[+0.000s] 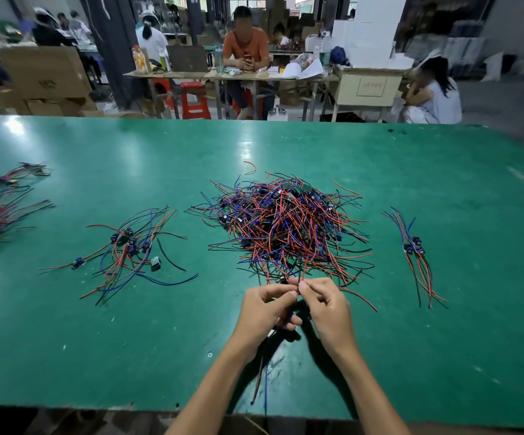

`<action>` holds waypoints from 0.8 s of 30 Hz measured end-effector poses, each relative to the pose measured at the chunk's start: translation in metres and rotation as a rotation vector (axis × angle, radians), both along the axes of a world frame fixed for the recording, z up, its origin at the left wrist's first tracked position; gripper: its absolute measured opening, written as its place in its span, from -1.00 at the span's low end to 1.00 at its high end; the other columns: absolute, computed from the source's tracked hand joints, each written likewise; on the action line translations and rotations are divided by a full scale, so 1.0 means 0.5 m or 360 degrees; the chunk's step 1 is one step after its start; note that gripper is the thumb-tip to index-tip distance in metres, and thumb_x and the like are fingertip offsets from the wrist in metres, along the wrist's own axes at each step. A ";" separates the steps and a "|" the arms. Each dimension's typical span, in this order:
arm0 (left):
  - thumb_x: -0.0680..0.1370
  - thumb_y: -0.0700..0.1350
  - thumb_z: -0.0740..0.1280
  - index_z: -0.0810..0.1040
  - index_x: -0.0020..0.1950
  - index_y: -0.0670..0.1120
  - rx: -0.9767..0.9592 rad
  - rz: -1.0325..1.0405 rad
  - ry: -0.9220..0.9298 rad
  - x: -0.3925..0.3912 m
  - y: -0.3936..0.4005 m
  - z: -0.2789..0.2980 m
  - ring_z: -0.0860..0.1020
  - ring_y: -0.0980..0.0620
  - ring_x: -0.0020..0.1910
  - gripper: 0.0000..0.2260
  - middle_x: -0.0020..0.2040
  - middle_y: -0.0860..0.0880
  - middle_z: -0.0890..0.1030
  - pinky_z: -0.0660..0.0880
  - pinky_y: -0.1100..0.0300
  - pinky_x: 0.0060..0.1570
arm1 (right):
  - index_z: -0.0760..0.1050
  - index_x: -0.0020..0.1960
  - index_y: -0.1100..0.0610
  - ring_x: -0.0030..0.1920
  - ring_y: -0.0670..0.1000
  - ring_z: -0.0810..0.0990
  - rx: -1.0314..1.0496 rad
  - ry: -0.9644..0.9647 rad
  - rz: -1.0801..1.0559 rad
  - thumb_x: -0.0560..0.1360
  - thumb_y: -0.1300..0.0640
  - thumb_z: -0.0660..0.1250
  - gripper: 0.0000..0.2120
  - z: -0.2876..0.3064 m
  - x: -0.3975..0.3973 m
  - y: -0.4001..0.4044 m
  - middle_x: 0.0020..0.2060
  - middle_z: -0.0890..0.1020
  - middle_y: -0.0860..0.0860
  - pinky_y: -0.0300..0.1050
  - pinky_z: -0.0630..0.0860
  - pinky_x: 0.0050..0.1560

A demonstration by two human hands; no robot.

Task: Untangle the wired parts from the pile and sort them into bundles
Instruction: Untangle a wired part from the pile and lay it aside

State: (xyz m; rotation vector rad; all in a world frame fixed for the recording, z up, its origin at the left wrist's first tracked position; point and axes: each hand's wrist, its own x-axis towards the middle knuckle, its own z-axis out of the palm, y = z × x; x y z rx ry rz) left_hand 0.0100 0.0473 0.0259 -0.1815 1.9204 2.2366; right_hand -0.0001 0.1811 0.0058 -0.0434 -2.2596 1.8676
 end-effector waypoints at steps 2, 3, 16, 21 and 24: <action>0.57 -0.24 0.41 0.73 -0.05 -0.13 0.0003 -0.0003 0.0039 0.000 0.000 -0.003 0.64 -0.05 -0.40 -0.91 -0.29 -0.07 0.68 0.58 0.21 -0.40 | 0.74 -0.02 -0.02 -0.07 -0.13 0.65 -0.0015 0.0025 0.0044 0.58 0.14 0.40 -0.85 0.002 0.003 0.001 -0.07 0.64 -0.03 -0.25 0.55 -0.04; 0.57 -0.23 0.42 0.73 -0.07 -0.14 0.0010 -0.0007 0.0055 -0.001 0.000 -0.004 0.64 -0.05 -0.39 -0.91 -0.28 -0.08 0.68 0.58 0.21 -0.41 | 0.74 -0.02 -0.02 -0.07 -0.12 0.65 -0.0031 0.0037 0.0063 0.59 0.15 0.40 -0.85 0.002 0.004 0.002 -0.07 0.65 -0.05 -0.27 0.54 -0.05; 0.61 -0.22 0.36 0.56 -0.17 -0.21 -0.0112 0.0049 0.0219 -0.006 -0.002 -0.024 0.55 0.07 -0.47 -0.84 -0.35 -0.03 0.62 0.51 0.25 -0.50 | 0.68 -0.15 -0.05 -0.10 -0.18 0.63 0.0032 0.0034 -0.0061 0.60 0.20 0.31 -0.74 -0.002 -0.004 -0.053 -0.13 0.68 -0.17 -0.29 0.49 -0.07; 0.64 -0.26 0.31 0.52 -0.18 -0.18 -0.0190 0.0012 0.0238 -0.008 -0.005 -0.027 0.53 0.10 -0.52 -0.81 -0.47 0.00 0.56 0.49 0.27 -0.52 | 0.66 -0.21 -0.05 -0.16 -0.11 0.60 -0.0080 -0.0097 -0.0223 0.60 0.17 0.26 -0.71 0.013 -0.031 -0.072 -0.11 0.65 -0.16 -0.20 0.46 -0.16; 0.64 -0.27 0.30 0.50 -0.20 -0.18 -0.0179 -0.0031 0.0235 -0.006 -0.008 -0.025 0.52 0.09 -0.52 -0.79 -0.45 -0.02 0.56 0.50 0.27 -0.51 | 0.67 -0.19 -0.07 -0.30 -0.03 0.49 -0.0164 -0.0215 -0.0297 0.58 0.13 0.24 -0.71 0.036 -0.057 -0.068 -0.25 0.60 -0.11 -0.11 0.40 -0.21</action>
